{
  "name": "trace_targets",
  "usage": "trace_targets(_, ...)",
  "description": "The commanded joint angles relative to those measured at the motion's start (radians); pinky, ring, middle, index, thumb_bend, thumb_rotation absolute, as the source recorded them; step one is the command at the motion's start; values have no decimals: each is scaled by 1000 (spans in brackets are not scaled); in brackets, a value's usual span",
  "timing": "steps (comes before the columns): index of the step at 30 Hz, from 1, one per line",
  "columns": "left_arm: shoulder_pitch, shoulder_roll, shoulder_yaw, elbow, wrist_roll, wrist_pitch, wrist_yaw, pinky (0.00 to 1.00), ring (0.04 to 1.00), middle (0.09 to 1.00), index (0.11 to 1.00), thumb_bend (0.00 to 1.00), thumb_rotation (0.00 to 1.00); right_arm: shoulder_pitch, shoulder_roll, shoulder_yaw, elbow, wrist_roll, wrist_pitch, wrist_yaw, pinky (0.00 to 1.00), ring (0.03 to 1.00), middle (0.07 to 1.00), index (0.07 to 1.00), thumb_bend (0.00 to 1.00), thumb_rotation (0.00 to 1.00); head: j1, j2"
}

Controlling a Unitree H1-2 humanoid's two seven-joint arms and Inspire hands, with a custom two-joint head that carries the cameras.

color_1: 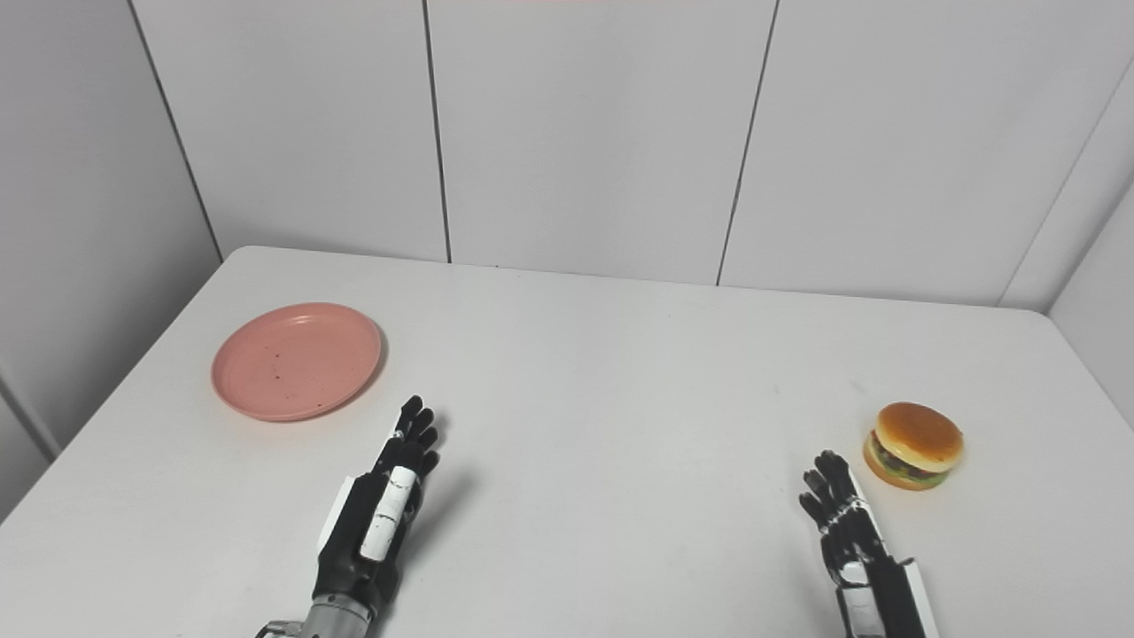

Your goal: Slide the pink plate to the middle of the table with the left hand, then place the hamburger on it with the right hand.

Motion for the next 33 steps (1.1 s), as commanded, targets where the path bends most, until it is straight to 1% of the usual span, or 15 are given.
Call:
trace_targets(1, 18, -10, -2, -1, 4, -34, 4, 1000, 1000, 1000, 1000, 812, 833, -28, -43, -32, 152, -5, 36, -16, 941, 946, 957, 938, 929, 932, -1, -6)
trace_targets(3, 17, -7, -3, 10, 6, -47, 2, 1000, 1000, 1000, 1000, 810, 834, -31, -43, -30, 169, -9, 21, -15, 938, 941, 953, 936, 930, 932, -1, -21)
trace_targets(7, 16, -3, -5, 28, 9, -69, -2, 1000, 1000, 1000, 1000, 813, 839, -34, -44, -29, 189, -6, 2, -10, 931, 941, 953, 932, 932, 930, 3, -35)
trace_targets(16, 12, -5, -9, 58, 15, -91, 0, 1000, 1000, 1000, 1000, 815, 837, -45, -47, -29, 231, 2, -26, 2, 927, 942, 949, 923, 928, 924, 13, -65)
trace_targets(23, 13, -2, -9, 64, 14, -99, -3, 1000, 1000, 1000, 1000, 822, 838, -48, -46, -29, 237, -5, -26, -2, 922, 941, 946, 919, 947, 931, 8, -66)
trace_targets(28, 18, 2, -6, 47, 5, -92, -8, 1000, 1000, 1000, 1000, 835, 840, -44, -43, -25, 226, -9, -21, -4, 918, 940, 946, 918, 943, 931, -1, -55)
trace_targets(33, 11, 14, -10, 16, 18, -125, -12, 1000, 1000, 1000, 1000, 845, 851, -38, -42, -22, 211, -10, -11, -3, 915, 938, 946, 917, 925, 931, -7, -41)
